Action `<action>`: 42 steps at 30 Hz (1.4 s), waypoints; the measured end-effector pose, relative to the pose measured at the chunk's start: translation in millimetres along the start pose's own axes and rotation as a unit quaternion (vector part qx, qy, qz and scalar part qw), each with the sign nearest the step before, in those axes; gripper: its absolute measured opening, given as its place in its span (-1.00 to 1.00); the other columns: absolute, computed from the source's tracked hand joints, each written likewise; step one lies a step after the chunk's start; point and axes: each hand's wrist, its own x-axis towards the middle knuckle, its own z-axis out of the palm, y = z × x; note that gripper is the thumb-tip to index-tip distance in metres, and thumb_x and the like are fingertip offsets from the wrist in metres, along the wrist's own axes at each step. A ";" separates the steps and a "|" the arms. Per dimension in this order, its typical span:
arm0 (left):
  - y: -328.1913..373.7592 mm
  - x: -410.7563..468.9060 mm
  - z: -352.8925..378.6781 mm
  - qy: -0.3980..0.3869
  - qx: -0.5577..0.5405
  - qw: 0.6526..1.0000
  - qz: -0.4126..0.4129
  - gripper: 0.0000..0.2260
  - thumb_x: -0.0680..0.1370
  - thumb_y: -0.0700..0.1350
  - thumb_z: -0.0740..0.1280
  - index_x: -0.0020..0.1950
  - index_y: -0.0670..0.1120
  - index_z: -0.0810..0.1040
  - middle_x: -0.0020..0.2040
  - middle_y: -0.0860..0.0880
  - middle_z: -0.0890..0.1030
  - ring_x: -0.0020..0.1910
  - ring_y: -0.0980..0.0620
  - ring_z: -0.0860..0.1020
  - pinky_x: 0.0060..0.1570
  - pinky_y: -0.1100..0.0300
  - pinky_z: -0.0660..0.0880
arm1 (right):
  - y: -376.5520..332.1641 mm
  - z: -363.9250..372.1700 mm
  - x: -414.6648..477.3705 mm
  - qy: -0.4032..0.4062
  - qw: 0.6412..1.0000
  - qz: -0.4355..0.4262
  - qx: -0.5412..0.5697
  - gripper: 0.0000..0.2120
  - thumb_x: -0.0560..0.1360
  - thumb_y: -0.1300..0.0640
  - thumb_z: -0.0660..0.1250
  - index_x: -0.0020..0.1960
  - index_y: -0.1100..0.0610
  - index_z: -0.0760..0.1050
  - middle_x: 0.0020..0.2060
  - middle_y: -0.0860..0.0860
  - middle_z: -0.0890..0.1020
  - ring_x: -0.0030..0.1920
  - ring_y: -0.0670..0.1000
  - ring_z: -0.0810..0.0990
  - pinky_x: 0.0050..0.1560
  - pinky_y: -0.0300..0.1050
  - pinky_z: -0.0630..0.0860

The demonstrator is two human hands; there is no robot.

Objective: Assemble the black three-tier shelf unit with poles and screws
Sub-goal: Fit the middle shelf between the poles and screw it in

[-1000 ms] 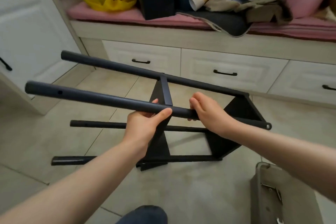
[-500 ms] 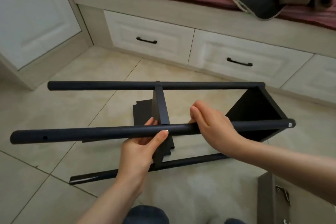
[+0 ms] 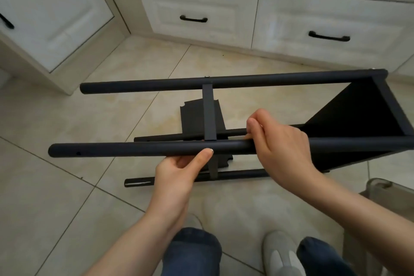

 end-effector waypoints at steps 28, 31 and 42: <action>87.0 81.8 -23.7 -0.297 0.647 0.599 0.368 -0.21 0.39 0.55 0.21 0.54 0.22 0.26 0.66 0.22 -0.10 0.61 0.21 -0.21 0.54 0.09 0.00 | 3.3 -14.5 11.2 -0.141 0.990 -0.005 -0.006 -0.68 0.56 -0.20 -0.13 -0.17 -0.07 0.28 -0.41 -0.07 0.48 -0.36 -0.05 0.46 -0.33 -0.03 0.33; 80.2 80.9 -25.2 -0.311 0.598 0.644 0.363 -0.29 0.39 0.51 0.28 0.45 0.23 0.33 0.65 0.26 -0.05 0.62 0.22 -0.14 0.47 0.08 0.20 | 7.6 -17.7 27.8 -0.261 0.963 0.027 0.065 -0.67 0.62 -0.14 0.04 -0.20 -0.01 0.39 -0.41 -0.06 0.59 -0.34 -0.06 0.54 -0.29 -0.04 0.43; 72.9 70.7 -24.0 -0.330 0.548 0.689 0.341 -0.39 0.37 0.44 0.37 0.34 0.25 0.38 0.61 0.37 -0.01 0.61 0.25 -0.18 0.38 0.27 0.10 | 12.3 16.6 99.7 -0.592 0.775 0.082 0.206 -0.77 0.57 0.00 0.36 -0.19 0.03 0.68 -0.21 0.00 0.71 -0.22 -0.06 0.63 -0.10 -0.22 0.60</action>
